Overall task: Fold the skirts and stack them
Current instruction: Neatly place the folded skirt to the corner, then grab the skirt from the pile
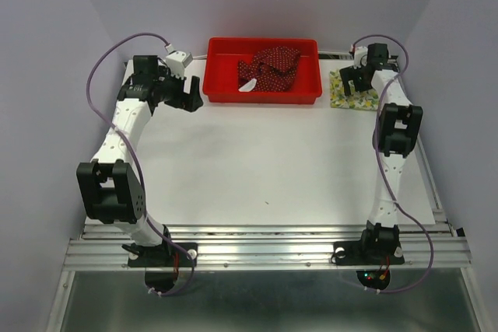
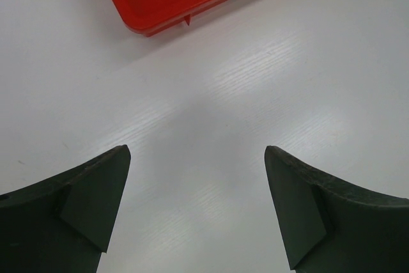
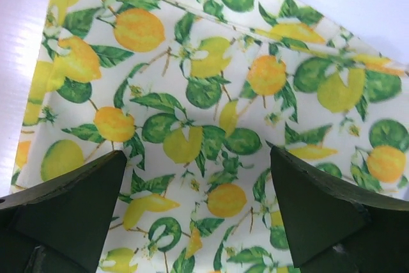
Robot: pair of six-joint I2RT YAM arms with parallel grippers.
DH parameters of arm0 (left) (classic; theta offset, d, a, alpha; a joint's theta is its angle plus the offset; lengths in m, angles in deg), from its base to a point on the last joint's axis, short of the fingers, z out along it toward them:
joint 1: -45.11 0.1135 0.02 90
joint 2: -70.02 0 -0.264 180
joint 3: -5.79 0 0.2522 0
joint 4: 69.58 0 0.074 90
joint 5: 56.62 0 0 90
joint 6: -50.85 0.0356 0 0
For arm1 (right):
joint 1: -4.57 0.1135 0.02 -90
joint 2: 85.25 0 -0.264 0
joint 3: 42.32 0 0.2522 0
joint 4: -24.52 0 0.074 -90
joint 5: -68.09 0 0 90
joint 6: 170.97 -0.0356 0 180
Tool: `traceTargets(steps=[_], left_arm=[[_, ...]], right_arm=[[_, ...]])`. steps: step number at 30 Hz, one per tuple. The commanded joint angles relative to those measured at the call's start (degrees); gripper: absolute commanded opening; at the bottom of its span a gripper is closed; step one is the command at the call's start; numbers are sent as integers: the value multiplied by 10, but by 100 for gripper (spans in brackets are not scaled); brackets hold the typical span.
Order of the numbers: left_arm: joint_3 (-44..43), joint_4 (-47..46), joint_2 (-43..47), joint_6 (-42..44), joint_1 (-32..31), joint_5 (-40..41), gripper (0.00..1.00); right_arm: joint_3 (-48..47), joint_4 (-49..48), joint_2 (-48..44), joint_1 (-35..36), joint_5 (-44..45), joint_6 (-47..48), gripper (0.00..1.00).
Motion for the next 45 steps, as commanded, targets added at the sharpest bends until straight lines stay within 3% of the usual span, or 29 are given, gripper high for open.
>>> traceTargets(steps=[1, 9, 16, 21, 30, 32, 33, 36, 37, 42, 45], left_arm=[[-52, -39, 32, 22, 3, 41, 99], [-19, -137, 96, -27, 5, 64, 99], [-17, -124, 100, -54, 5, 10, 99], [12, -128, 116, -66, 5, 1, 99], [62, -105, 148, -67, 5, 37, 99], [71, -102, 161, -65, 5, 46, 99], [75, -102, 164, -64, 5, 49, 99], [88, -102, 176, -65, 5, 57, 99], [90, -102, 178, -65, 6, 58, 99], [102, -107, 178, -74, 6, 65, 99], [114, -117, 183, -77, 6, 73, 99]], right_arm=[[-48, 56, -89, 23, -6, 8, 100], [-8, -20, -178, 148, -30, -33, 100], [-83, -65, -85, 212, -50, -136, 100], [-52, -154, -59, 232, -57, -195, 100], [-65, -239, 35, 254, 36, -205, 98], [-66, -254, 42, 254, 70, -207, 87], [-65, -259, 42, 254, 77, -207, 70], [-53, -277, 20, 254, 92, -205, 44], [-51, -281, 11, 254, 93, -205, 30], [-48, -299, -49, 254, 74, -211, 3], [-68, -304, -86, 254, 63, -211, 1]])
